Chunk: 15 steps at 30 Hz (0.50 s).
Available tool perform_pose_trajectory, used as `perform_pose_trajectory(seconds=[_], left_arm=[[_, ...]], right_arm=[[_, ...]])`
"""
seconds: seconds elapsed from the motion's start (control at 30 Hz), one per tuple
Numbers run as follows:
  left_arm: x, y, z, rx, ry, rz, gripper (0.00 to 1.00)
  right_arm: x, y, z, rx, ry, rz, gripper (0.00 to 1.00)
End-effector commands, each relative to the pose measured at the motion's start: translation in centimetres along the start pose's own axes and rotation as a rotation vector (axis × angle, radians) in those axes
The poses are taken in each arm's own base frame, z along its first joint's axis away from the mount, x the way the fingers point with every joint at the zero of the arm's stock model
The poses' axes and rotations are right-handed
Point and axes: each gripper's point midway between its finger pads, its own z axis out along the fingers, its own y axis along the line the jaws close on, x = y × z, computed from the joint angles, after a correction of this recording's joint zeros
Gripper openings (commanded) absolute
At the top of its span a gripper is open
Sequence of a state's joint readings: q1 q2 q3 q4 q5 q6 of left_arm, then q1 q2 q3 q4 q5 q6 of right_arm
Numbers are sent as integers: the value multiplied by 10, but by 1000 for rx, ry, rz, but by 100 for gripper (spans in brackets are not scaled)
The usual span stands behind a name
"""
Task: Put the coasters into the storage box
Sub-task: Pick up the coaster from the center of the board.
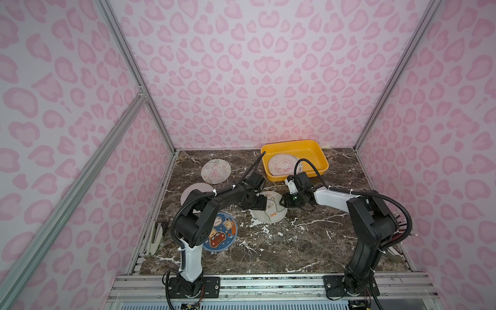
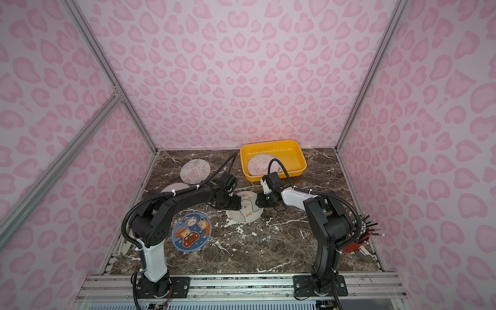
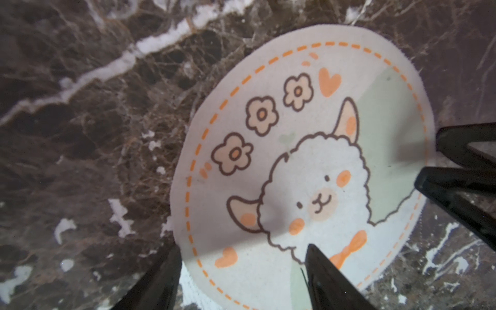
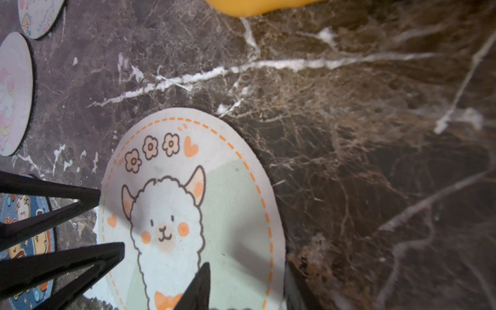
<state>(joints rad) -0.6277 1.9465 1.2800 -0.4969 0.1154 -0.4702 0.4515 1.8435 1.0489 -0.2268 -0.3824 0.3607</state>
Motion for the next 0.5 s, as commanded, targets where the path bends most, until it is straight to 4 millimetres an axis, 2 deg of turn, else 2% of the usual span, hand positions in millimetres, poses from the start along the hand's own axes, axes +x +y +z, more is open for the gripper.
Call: perform_pose_trajectory(seconds=[0.0,0.33,0.47], left_arm=[[7,-1,11,12,24,-9,75],[8,-3,12,18,32,-8,74],[8,-3,12,19,33,-8,74]], right_arm=[[29,-12,7,41,103,47,43],[31,-9,10,31,115,45,39],[31,-9,10,30,114,45,30]])
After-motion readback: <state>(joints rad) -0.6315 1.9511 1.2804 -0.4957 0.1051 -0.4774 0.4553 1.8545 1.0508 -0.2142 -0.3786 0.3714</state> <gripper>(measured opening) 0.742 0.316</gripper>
